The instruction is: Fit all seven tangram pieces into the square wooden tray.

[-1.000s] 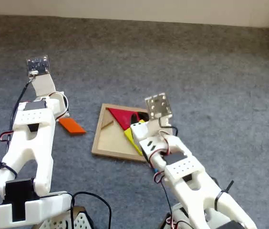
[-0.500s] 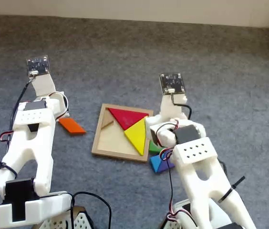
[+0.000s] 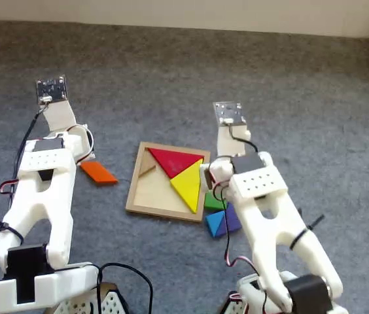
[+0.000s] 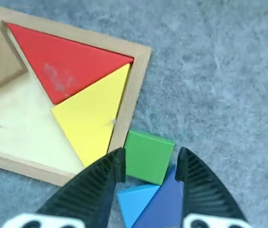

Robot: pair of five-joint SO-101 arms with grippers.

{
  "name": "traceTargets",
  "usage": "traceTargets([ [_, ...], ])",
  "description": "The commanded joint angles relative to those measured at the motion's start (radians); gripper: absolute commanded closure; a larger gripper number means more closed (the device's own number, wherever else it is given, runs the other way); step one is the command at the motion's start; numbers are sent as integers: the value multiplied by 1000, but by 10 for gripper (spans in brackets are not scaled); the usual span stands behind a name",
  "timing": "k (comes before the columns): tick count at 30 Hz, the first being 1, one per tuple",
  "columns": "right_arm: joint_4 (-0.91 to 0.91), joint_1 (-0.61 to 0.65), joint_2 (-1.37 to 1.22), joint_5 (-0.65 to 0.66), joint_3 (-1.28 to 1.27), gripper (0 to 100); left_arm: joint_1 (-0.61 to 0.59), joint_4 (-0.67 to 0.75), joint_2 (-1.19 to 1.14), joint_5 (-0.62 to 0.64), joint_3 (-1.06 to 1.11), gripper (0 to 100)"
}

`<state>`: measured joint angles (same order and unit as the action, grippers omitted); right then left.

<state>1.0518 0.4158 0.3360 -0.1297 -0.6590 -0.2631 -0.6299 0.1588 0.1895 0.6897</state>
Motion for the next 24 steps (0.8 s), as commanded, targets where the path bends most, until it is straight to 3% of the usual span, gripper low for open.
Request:
traceTargets([
  [1,127,-13,-79,-11,170,817,-4,14,33,2,-13,950],
  [15,248,-10,-444,-12,438,817,-4,14,33,2,-13,950],
  [19,239,-5,-501,-69,455,815,-5,14,33,2,-13,950],
  [24,248,8,-559,-100,478,735,-8,12,33,2,-13,950],
])
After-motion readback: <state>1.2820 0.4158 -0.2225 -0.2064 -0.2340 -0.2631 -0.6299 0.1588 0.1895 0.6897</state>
